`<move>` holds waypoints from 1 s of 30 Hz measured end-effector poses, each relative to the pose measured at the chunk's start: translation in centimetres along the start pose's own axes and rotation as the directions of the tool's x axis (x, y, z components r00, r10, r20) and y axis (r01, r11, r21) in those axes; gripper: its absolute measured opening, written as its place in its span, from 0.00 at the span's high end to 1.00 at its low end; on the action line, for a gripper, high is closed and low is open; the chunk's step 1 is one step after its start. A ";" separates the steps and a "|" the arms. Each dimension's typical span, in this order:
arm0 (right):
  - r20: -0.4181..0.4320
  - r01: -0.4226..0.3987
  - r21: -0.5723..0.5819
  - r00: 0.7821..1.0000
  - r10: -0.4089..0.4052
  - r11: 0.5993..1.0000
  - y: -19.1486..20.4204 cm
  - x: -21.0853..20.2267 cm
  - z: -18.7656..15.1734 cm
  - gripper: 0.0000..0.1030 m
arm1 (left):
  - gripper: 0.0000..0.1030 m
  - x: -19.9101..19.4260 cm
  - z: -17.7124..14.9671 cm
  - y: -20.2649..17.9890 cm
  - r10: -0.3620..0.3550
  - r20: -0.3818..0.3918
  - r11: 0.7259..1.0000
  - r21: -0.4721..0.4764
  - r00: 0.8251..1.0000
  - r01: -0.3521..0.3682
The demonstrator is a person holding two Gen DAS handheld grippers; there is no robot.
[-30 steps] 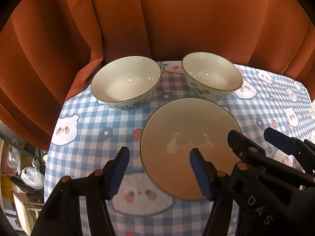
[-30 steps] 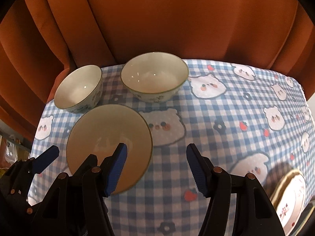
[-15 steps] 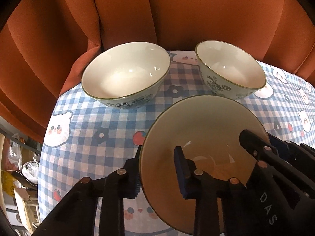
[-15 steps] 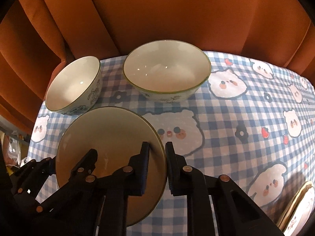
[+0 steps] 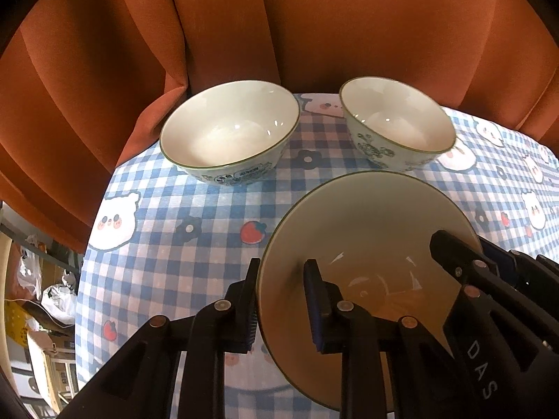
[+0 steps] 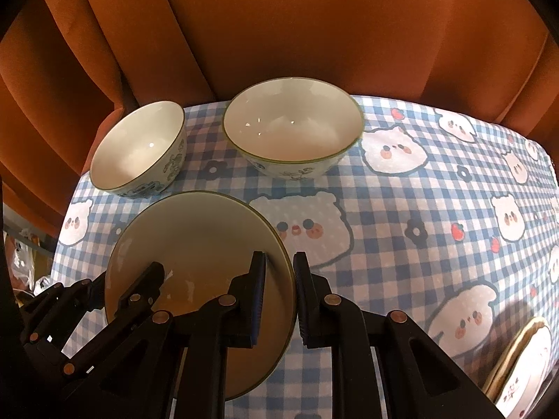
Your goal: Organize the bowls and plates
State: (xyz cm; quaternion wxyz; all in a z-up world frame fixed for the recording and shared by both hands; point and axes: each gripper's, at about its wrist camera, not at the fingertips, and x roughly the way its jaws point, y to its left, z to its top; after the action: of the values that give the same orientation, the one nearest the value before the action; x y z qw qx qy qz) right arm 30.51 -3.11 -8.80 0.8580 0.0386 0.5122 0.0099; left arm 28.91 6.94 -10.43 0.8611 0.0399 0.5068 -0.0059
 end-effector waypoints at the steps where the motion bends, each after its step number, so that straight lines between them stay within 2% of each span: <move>1: 0.000 0.000 0.000 1.000 0.000 1.000 0.0 0.0 0.0 0.81 | 0.79 -0.3 -0.2 -0.1 -0.005 0.003 1.000 0.002 1.000 0.005; 18: 0.058 0.047 0.042 0.997 -0.049 0.998 -2.7 -8.1 -5.7 0.81 | 0.79 -7.1 -5.0 -2.4 -0.048 0.051 0.998 0.041 0.998 0.046; 24: 0.080 0.050 0.038 0.995 -0.053 0.998 -4.2 -10.2 -7.7 0.81 | 0.79 -9.1 -7.0 -4.2 -0.049 0.076 0.998 0.046 0.996 0.046; 30: 0.076 0.051 0.038 0.996 -0.054 0.998 -6.1 -11.2 -9.4 0.81 | 0.79 -9.7 -9.0 -6.2 -0.049 0.062 0.997 0.057 0.997 0.046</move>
State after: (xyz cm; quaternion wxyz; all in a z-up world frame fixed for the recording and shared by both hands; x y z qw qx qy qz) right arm 16.76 -9.29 -3.91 0.8762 0.0411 0.4796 -0.0233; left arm 16.08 1.10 -6.70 0.8750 0.0517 0.4795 -0.0419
